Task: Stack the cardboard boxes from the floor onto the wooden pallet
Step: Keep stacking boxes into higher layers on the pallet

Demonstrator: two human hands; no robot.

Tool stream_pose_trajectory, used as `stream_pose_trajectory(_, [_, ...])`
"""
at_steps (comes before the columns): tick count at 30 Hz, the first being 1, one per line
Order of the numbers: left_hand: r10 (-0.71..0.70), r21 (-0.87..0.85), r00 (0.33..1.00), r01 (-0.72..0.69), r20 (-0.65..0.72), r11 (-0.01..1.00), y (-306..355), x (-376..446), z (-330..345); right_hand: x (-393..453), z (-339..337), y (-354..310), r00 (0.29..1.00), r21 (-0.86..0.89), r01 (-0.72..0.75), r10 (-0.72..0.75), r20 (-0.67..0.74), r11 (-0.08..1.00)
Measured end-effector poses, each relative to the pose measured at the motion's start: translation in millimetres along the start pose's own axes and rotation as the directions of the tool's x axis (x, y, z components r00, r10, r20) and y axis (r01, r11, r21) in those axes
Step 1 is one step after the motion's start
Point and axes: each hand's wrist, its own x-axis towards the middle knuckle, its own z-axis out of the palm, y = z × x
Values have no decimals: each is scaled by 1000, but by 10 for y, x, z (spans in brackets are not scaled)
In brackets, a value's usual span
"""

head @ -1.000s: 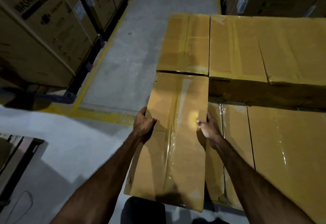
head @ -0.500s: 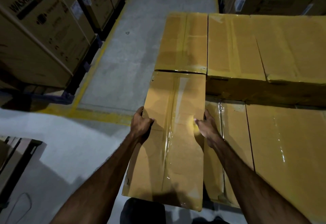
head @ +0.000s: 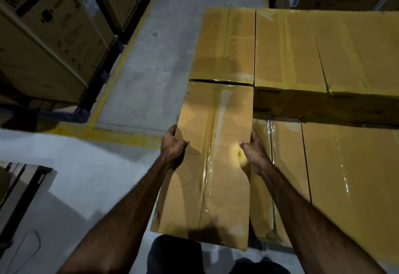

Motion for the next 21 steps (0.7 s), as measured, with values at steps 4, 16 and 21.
stream_pose_trajectory(4, [24,19,1000,-24,11,1000,-38,21,-3,27,-22,49,1000,-7,22,-22,15,1000])
stream_pose_trajectory(16, [-95,91,995,98,-37,991,-421,-914,-233,-597,-101,274,992,-347,107,-79,95,932])
stream_pose_trajectory(21, [-276,78,955,285,-107,955,-883,-1779,-432,-1177,-81,497,893,-767,441,-317,321,465])
